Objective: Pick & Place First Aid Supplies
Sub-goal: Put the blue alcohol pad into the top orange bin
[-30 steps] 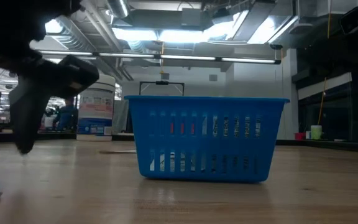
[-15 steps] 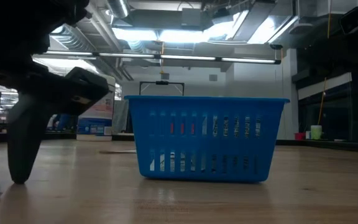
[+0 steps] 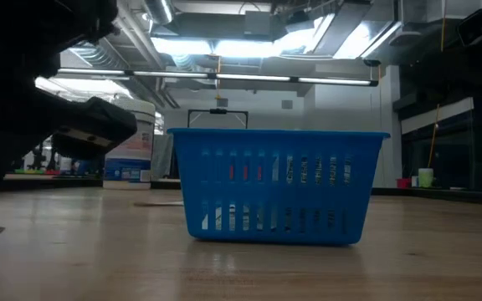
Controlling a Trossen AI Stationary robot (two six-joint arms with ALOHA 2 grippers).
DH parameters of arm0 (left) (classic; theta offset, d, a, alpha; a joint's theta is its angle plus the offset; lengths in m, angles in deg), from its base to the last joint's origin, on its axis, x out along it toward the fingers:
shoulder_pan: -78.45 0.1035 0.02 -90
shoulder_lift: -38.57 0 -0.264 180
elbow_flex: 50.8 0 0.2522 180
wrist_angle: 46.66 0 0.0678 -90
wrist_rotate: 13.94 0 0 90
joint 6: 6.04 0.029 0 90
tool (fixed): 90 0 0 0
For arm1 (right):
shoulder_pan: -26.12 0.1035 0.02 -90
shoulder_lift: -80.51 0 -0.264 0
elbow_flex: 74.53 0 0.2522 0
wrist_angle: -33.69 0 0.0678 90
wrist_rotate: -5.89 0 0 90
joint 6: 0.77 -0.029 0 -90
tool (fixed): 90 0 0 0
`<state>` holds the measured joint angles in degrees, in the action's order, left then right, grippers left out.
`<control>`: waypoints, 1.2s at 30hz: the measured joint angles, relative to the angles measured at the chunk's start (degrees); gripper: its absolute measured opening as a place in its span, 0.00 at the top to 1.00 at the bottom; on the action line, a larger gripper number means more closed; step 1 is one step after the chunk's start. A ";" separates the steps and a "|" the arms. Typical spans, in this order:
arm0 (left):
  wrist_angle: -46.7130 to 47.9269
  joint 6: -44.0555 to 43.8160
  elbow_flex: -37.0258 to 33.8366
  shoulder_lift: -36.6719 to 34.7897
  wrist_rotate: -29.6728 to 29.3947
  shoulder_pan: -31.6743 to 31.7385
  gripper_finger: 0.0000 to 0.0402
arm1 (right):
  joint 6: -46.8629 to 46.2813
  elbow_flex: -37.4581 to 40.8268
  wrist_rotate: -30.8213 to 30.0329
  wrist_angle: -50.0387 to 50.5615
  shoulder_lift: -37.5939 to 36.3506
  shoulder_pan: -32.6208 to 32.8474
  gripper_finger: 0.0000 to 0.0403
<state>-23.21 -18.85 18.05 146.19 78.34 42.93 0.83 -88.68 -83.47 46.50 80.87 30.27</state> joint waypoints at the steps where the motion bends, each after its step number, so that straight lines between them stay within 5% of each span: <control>1: -0.01 -0.29 0.00 -0.01 -0.03 0.07 0.99 | 0.00 0.01 0.00 0.02 0.01 -0.01 0.52; 17: -3.39 -7.61 -0.70 -13.29 -2.82 9.67 1.00 | 0.00 -0.01 -0.02 0.00 -0.01 0.00 0.52; 26: -16.65 -3.95 -0.50 -25.15 -0.95 15.86 1.00 | 0.00 0.01 -0.01 0.01 0.01 -0.01 0.52; 30: -25.17 -2.40 -0.46 -26.91 4.65 18.94 1.00 | 0.00 -0.01 0.00 0.00 -0.01 0.01 0.52; 36: -39.85 -3.59 -0.39 -27.09 22.34 22.77 1.00 | 0.00 -0.01 0.00 0.00 -0.01 0.00 0.52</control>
<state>-63.06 -22.44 17.66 119.09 100.68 65.70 0.83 -88.69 -83.47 46.50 80.85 30.28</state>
